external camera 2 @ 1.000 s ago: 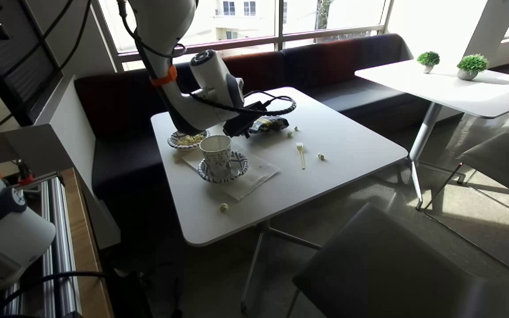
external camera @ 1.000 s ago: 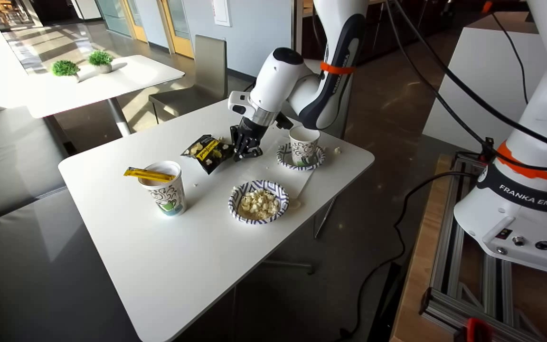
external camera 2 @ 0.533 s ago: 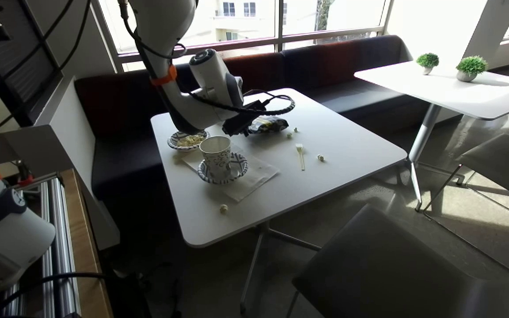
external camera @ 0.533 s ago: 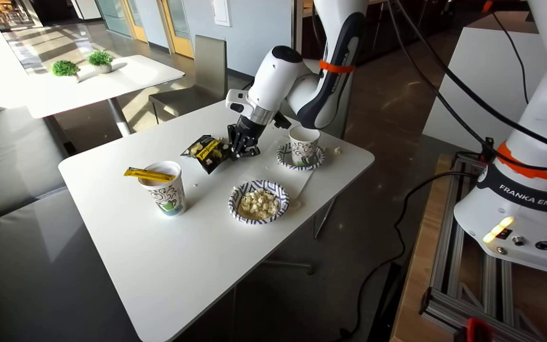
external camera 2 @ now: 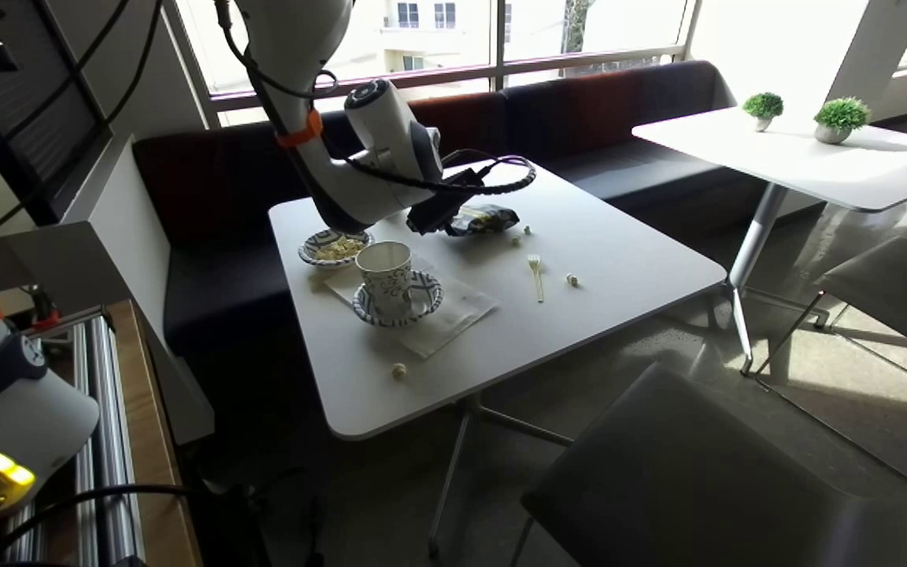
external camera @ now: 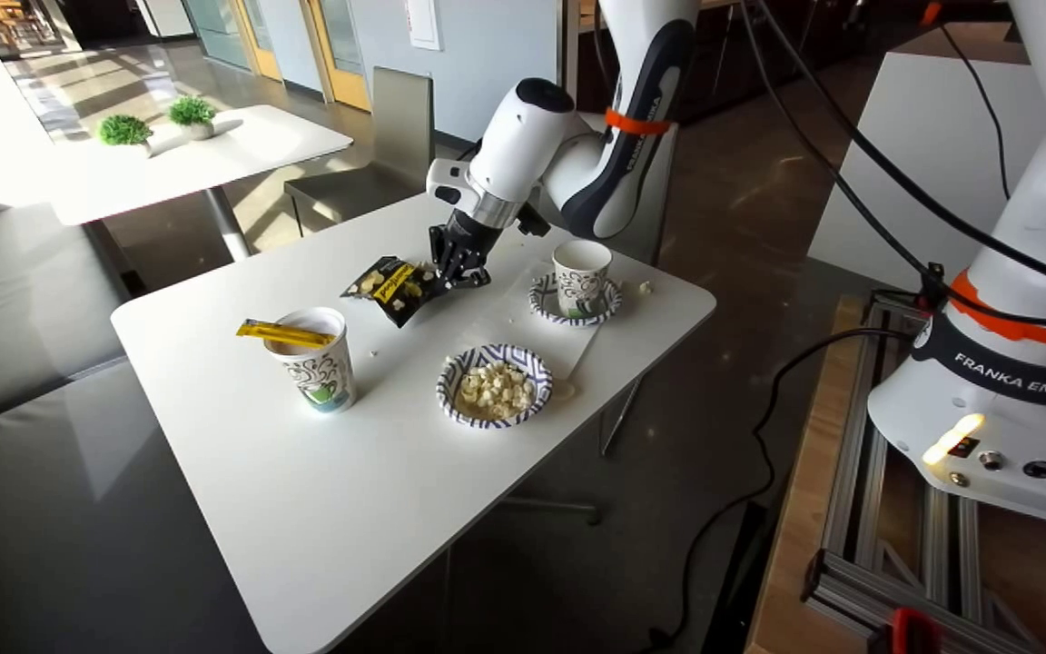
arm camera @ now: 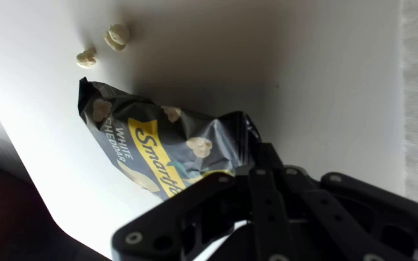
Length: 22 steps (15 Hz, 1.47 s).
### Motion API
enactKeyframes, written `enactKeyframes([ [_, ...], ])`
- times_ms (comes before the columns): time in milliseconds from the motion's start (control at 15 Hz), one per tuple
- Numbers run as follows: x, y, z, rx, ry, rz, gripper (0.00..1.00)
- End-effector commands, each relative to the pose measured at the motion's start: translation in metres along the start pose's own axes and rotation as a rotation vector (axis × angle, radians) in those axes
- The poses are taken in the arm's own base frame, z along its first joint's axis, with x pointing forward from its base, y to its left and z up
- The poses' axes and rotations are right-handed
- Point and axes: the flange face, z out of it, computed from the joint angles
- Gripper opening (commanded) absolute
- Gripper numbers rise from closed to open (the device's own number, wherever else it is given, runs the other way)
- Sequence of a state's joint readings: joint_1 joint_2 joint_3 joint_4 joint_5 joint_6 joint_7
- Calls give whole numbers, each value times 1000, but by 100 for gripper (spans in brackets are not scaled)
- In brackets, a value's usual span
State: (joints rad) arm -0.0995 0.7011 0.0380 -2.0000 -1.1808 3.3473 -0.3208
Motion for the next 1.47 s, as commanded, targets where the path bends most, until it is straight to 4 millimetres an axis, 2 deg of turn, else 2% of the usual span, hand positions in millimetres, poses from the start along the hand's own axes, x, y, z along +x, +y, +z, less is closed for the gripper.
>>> enactKeyframes([
  [0,-6,5,5,-11,2,-8,0],
  [267,-12,8,11,-19,-8,-14,0],
  [933,-20,33,22,-108,38,-39,0],
  [1400,-34,36,39,-171,60,-11,0],
])
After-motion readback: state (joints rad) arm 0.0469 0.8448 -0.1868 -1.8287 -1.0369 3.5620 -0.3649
